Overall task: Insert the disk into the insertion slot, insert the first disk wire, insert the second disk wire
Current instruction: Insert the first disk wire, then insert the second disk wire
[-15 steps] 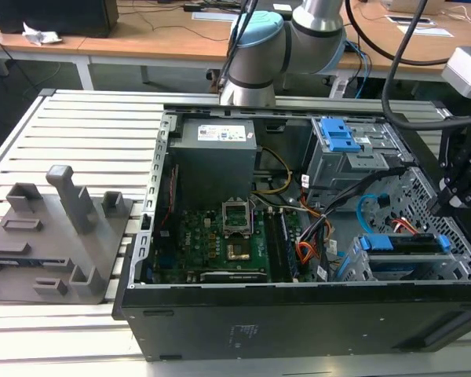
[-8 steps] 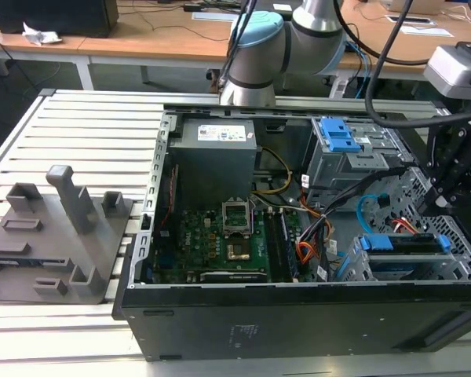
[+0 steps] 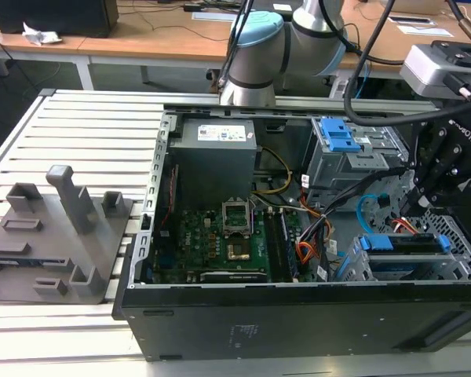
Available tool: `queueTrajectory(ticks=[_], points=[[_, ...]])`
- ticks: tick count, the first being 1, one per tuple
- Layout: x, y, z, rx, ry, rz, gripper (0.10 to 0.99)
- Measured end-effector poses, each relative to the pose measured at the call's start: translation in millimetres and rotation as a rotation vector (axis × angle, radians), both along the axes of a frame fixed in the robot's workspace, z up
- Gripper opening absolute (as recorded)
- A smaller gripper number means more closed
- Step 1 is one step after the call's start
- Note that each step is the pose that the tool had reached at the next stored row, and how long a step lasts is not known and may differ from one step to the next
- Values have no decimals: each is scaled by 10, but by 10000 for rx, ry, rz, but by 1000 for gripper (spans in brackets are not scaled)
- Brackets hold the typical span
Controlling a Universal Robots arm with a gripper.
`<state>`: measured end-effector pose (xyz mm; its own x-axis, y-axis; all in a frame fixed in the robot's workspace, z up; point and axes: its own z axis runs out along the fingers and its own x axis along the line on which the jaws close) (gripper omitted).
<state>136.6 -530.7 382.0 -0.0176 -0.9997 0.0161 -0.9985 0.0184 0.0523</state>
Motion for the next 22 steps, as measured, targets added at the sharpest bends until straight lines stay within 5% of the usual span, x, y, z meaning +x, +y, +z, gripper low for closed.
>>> queueTrajectory(ticks=[9,11,14,22], points=[[-4,0,0,0,-1,-1,106],[-5,0,0,0,-1,0,235],[-6,10,0,1,0,-1,302],[-5,241,-2,-45,0,13,302]])
